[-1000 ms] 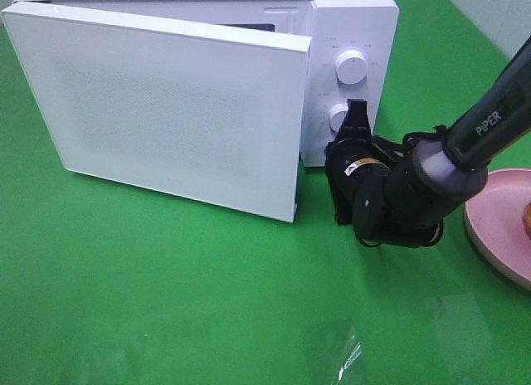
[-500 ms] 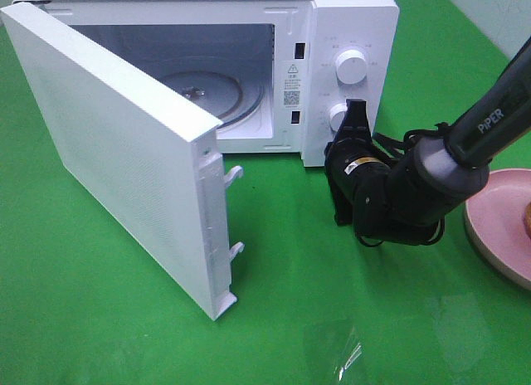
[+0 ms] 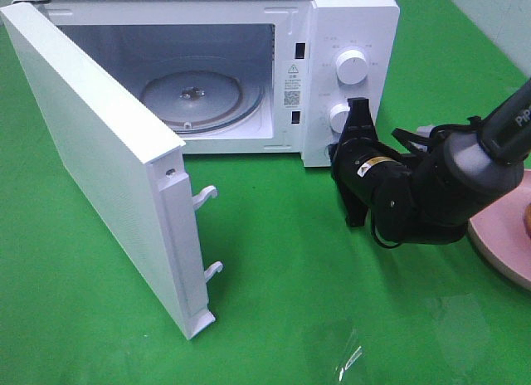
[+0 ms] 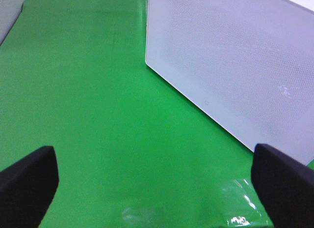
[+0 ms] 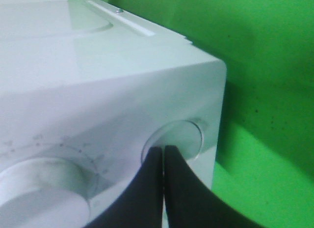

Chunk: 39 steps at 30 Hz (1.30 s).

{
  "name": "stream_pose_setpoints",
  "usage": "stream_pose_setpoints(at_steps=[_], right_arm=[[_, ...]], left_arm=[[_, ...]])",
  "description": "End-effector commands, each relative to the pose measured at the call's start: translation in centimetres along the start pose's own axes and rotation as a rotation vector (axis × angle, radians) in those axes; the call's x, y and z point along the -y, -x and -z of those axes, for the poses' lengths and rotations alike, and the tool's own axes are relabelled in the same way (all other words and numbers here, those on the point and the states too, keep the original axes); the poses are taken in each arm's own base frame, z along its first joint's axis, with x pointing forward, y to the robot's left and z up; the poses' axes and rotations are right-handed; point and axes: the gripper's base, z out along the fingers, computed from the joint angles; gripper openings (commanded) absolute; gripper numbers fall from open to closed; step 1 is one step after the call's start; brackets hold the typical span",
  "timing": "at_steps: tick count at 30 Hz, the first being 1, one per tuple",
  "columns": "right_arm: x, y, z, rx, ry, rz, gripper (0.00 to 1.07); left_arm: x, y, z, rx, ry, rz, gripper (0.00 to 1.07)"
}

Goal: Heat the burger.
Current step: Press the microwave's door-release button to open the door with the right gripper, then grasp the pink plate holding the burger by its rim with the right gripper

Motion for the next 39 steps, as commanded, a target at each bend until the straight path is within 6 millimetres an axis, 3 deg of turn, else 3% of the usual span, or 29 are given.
stream_pose_setpoints(at_steps=[1, 15, 26, 37, 39], right_arm=[[-0.4, -0.2, 0.8, -0.048, 0.0, 0.039, 0.0], [-0.1, 0.3, 3.5, -0.096, -0.113, 0.084, 0.0], [-1.5, 1.0, 7.1, -0.137, -0.195, 0.239, 0.0], [-3.5, 0.8, 9.7, -0.276, -0.306, 0.605, 0.02], [-3.8, 0.8, 10.6, -0.338, -0.339, 0.737, 0.03]], left_arm=[[0.1, -0.1, 0.2, 0.019, -0.003, 0.008, 1.01], [0.1, -0.1, 0.2, 0.019, -0.003, 0.008, 1.01], [0.1, -0.1, 0.2, 0.019, -0.003, 0.008, 1.01], [0.1, -0.1, 0.2, 0.019, -0.003, 0.008, 1.01], [0.1, -0.1, 0.2, 0.019, -0.003, 0.008, 1.01]])
